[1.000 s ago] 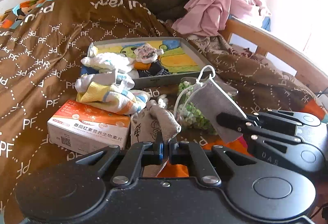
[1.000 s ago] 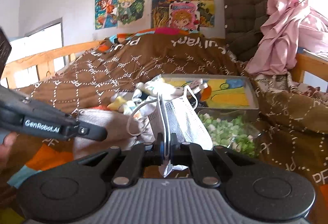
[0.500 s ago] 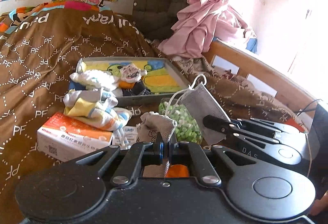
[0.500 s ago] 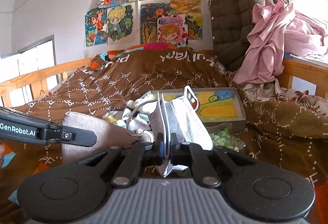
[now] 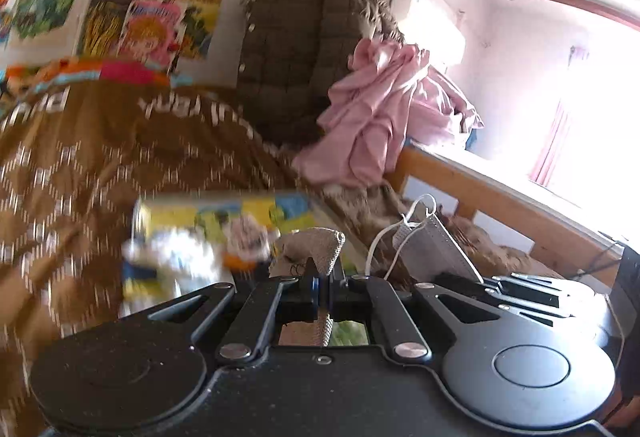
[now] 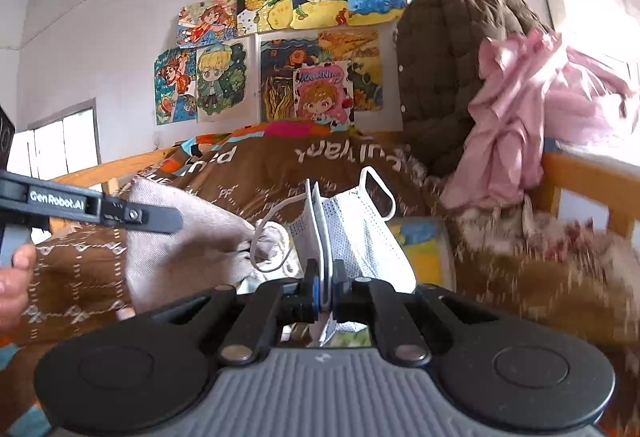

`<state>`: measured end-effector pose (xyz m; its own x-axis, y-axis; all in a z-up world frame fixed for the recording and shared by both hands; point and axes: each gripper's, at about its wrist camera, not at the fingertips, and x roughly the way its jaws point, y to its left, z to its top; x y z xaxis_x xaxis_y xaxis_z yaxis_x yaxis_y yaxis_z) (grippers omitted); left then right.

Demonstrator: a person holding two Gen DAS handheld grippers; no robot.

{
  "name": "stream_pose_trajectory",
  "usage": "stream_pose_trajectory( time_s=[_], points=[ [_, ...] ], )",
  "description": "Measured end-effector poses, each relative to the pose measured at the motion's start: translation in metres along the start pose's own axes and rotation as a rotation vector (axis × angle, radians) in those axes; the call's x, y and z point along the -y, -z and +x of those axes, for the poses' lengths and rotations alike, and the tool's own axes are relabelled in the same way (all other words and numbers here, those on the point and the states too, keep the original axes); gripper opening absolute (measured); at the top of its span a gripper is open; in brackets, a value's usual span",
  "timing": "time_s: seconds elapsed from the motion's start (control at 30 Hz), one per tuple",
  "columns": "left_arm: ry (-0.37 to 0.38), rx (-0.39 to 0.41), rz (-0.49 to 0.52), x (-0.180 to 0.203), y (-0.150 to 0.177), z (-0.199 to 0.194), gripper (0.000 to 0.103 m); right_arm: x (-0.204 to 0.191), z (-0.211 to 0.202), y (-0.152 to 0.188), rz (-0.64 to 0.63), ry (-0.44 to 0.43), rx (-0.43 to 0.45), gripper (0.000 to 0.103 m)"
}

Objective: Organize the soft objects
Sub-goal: 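Carry the grey sock with the left tool while the right tool carries the face mask to the tray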

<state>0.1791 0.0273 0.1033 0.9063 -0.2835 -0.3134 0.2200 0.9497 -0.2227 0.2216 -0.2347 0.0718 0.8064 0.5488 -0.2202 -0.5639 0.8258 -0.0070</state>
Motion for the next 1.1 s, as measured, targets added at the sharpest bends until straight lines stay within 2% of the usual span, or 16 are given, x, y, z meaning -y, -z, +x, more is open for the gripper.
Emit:
stream_pose_trajectory(
  time_s=[0.2,0.4,0.77,1.1],
  points=[
    [0.015,0.043,0.127,-0.019,-0.044,0.041,0.004,0.019,0.076,-0.042,-0.055,-0.017,-0.017,0.006],
    [0.014,0.074,0.086,-0.047,-0.055,0.091,0.004,0.035,0.146,-0.061,0.017,-0.015,-0.074,0.006],
    [0.062,0.06,-0.066,-0.073,-0.028,0.189,0.004,0.076,0.2,-0.032,0.164,0.059,-0.222,0.006],
    [0.141,-0.027,-0.161,-0.068,0.004,0.232,0.004,0.109,0.217,-0.011,0.26,0.101,-0.328,0.006]
  ],
)
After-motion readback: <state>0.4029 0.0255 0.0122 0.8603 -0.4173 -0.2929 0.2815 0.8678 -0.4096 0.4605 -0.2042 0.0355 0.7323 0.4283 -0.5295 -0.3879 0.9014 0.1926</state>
